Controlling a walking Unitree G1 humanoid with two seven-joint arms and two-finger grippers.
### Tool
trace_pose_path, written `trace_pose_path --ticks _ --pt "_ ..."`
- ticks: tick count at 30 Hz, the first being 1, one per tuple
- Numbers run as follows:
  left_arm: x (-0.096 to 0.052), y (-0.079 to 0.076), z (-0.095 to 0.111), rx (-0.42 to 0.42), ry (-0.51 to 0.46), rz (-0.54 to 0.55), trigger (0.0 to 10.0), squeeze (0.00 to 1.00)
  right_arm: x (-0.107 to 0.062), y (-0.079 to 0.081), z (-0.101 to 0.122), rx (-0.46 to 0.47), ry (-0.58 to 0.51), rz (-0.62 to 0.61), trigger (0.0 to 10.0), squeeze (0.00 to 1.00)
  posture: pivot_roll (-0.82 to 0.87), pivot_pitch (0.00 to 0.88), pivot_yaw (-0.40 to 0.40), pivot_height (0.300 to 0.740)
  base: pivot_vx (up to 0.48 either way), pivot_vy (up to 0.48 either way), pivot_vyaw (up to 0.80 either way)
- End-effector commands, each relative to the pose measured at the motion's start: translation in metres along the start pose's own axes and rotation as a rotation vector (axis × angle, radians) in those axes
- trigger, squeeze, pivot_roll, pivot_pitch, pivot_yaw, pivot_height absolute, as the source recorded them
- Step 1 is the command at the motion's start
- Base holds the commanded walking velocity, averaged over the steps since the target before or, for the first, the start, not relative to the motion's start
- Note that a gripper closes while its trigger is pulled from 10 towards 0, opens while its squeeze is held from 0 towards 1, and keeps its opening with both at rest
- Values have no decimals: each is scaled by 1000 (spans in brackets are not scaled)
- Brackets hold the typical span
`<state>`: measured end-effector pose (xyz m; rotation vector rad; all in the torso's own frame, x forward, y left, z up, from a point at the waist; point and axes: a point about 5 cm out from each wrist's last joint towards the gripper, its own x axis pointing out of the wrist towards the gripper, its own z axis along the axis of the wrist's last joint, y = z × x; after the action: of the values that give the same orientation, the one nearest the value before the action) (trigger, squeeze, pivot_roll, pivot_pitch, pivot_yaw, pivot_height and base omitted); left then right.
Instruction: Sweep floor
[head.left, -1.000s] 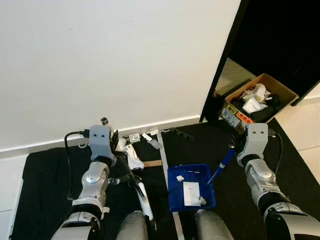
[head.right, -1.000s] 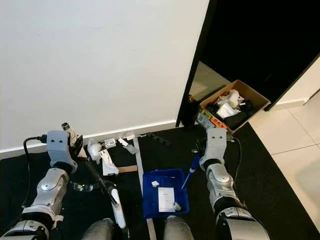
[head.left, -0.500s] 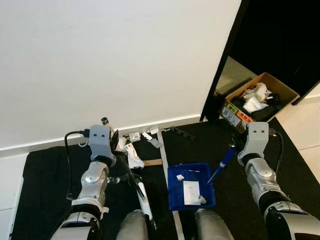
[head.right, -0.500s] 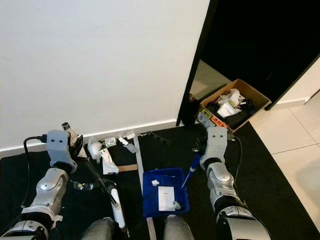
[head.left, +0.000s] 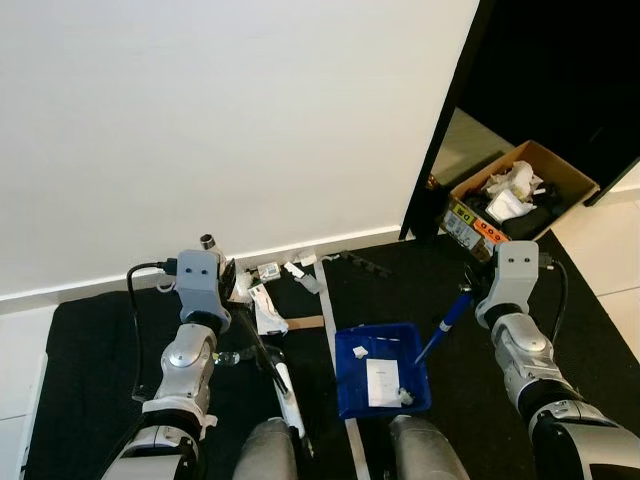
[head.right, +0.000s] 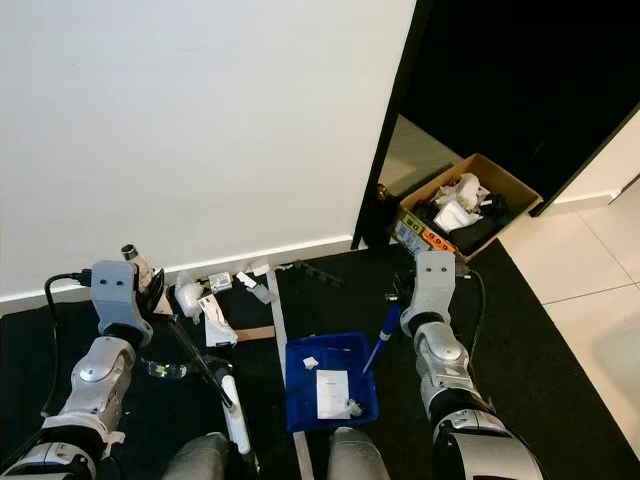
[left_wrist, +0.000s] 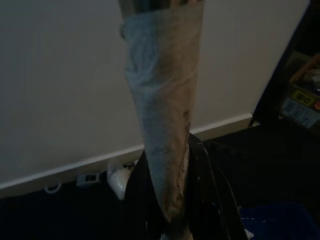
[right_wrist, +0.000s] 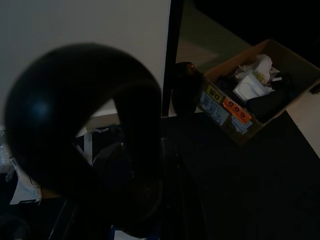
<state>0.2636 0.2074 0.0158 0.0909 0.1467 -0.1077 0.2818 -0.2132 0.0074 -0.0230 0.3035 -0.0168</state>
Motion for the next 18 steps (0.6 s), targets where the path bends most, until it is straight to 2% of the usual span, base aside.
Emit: trace_pose_path --ticks 1,3,6,9,14,18 --pt "-7 9 -10 28 62 20 10000 0 -5 -2 -13 9 57 -12 10000 0 74 61 2 740 0 0 0" --pt "-7 12 -10 10 65 32 10000 0 -5 1 -13 -4 58 -1 10000 0 61 63 17 740 0 0 0" --pt "-6 9 -10 32 68 -2 10000 0 -4 0 -10 15 40 -13 10000 0 64 52 -5 740 0 0 0" --pt "-4 12 -7 16 59 30 10000 0 -4 2 -11 9 50 1 10000 0 64 55 0 740 0 0 0" --pt "-3 3 -7 46 60 -38 10000 0 -2 2 -8 20 39 -3 10000 0 73 35 -33 740 0 0 0" --pt "-4 6 -9 32 64 -10 10000 0 -2 6 -9 1 52 20 10000 0 65 38 -18 740 0 0 0"
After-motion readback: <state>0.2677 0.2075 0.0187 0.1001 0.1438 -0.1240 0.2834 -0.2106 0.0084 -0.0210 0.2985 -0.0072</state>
